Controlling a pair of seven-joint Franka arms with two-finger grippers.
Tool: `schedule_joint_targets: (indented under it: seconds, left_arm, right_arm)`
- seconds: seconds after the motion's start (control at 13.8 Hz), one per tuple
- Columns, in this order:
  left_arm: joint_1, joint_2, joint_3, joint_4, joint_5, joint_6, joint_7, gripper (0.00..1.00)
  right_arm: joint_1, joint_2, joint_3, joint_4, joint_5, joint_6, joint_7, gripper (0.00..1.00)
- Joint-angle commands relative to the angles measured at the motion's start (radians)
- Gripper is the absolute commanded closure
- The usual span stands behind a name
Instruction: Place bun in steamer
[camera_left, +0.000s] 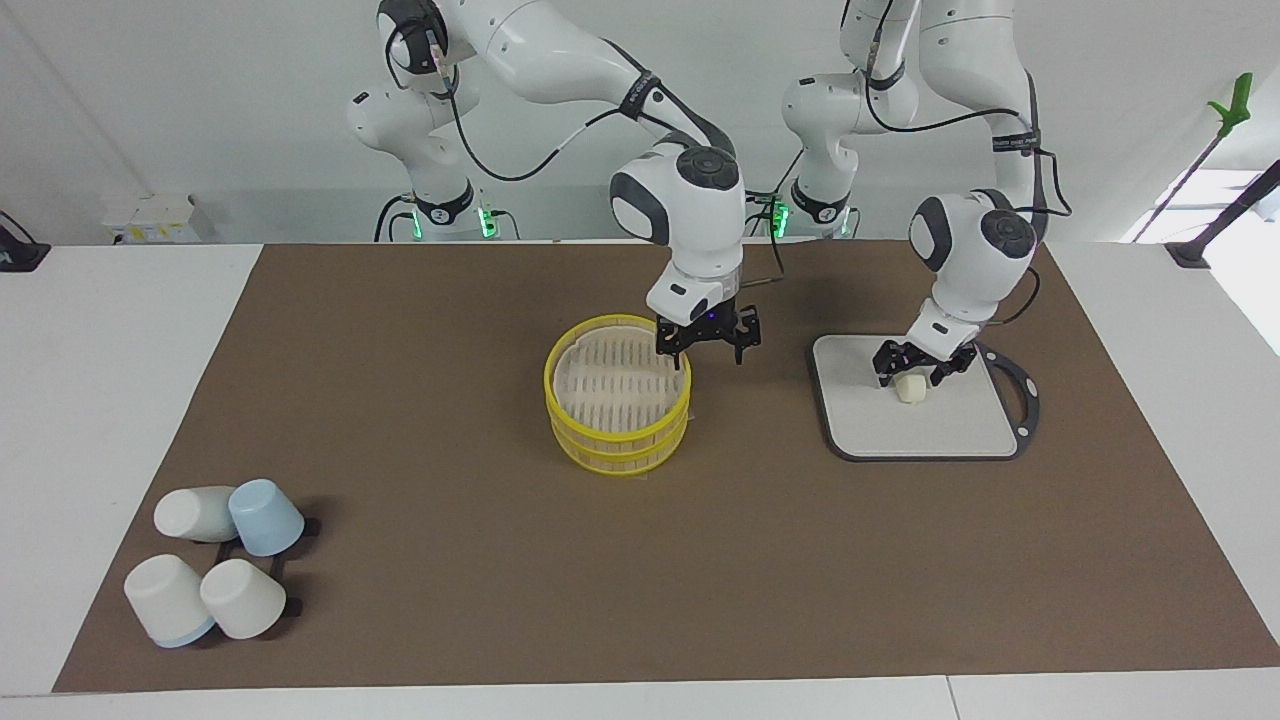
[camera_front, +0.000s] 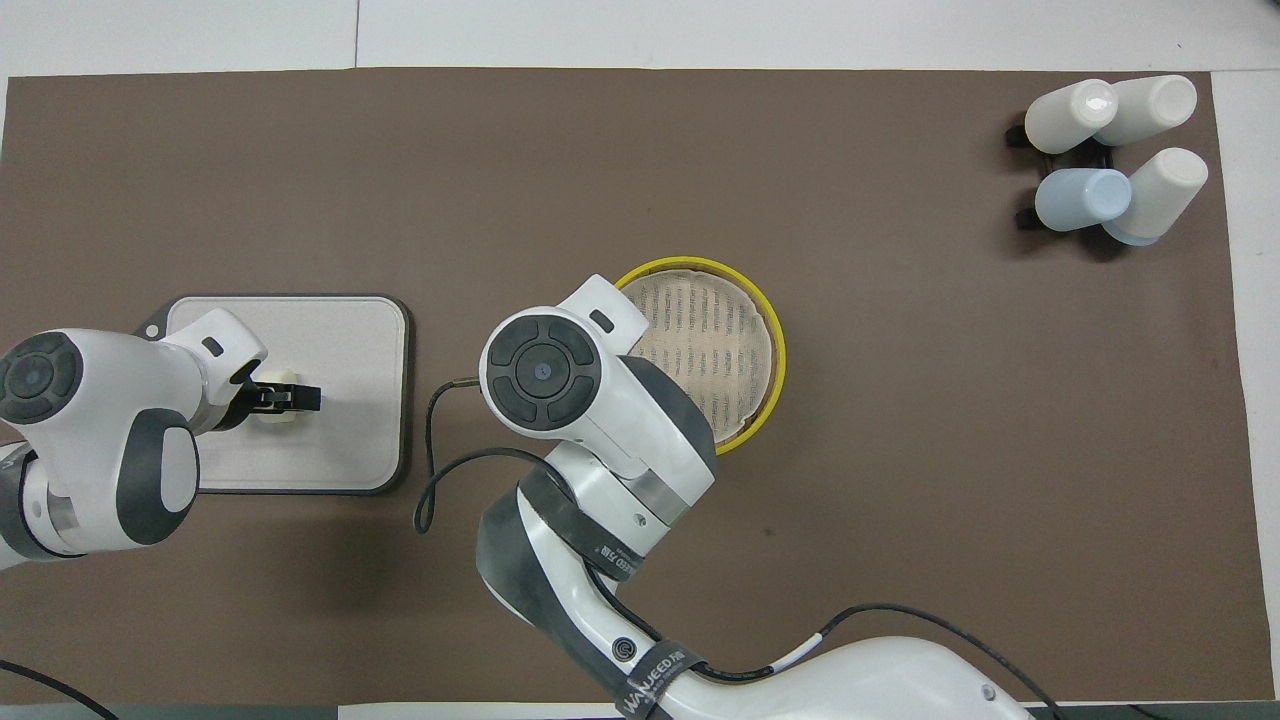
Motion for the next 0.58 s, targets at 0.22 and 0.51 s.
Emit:
schedule_joint_targets:
  seconds: [0.22,0.51]
  left_arm:
    - [-0.007,-0.003,0.007,0.077,-0.012,-0.131,0.021,0.74]
    - [-0.007,-0.004,0.005,0.365,-0.014,-0.511,0.008,0.74]
  right_arm:
    - [0.004,-0.070,-0.002,-0.127,-0.002,0.039,-0.015,0.00]
    - [-0.004,-0.074,-0.002,-0.160,-0.002,0.088,-0.068,0.00]
